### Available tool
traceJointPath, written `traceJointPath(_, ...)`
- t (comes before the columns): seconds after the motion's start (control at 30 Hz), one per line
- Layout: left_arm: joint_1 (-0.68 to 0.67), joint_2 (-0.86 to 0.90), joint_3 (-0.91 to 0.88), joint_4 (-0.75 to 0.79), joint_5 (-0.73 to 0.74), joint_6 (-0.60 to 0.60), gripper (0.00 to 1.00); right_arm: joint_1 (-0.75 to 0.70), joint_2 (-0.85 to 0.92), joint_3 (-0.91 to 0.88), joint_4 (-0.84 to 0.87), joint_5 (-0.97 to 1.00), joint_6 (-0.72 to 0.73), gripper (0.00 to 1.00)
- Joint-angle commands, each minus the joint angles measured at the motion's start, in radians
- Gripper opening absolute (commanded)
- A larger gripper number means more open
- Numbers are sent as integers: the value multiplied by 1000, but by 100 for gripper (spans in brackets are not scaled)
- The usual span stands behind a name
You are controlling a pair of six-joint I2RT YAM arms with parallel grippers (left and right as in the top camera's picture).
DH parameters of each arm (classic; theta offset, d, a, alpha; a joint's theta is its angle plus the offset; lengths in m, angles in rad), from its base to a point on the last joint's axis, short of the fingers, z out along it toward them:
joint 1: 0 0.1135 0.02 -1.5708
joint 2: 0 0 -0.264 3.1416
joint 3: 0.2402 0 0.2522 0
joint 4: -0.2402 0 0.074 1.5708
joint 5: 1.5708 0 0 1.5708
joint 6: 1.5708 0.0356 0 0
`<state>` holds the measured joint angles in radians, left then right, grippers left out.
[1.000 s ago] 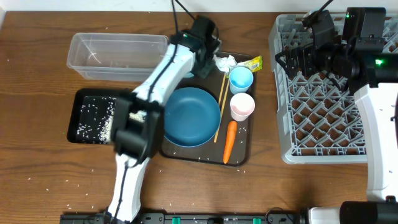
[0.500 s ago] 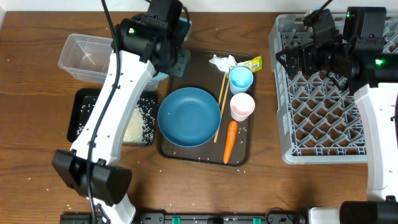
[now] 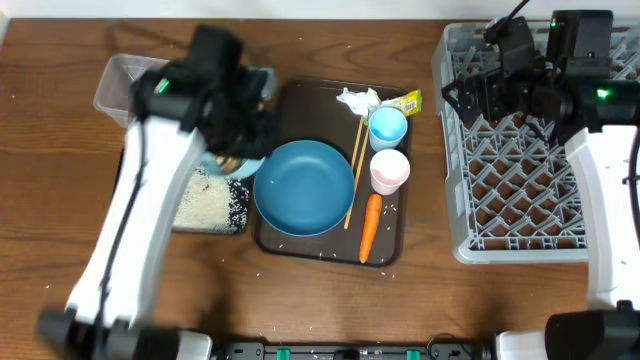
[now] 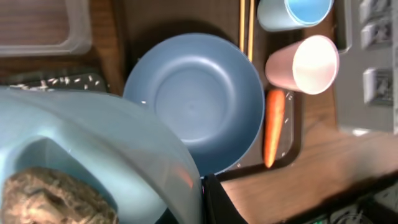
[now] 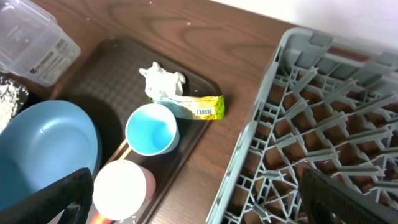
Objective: Sort waste into correct bins and load items into the dishwasher rack
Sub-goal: 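Tip the small blue bowl over the black tray to empty scraps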
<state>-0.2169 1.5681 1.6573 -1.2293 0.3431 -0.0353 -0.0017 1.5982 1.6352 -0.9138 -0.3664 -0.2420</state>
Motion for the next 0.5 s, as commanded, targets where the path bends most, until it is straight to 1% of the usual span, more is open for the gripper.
traceJointPath(0.0,64,-166,-177,83,104,-46,6,-4,15,5,9,-10,10,99)
traceJointPath(0.1,164,-259,-366,221,276,-45,6,-4,23,5,13,-33,10,99)
traceJointPath(0.17,257,-291,-487,313,438,-33,6,-4,24,5,10,-50,10,99)
traceJointPath(0.23,367,-294,-597,394,624,16,6,-3,24,5,3,-56,10,99)
traceJointPath(0.33,524,-272,-727,485,819,74,6,-4,24,5,-5,-56,10,99)
traceJointPath(0.47,694,-219,-814,584,1140,160,6,-4,24,5,-6,-56,10,99)
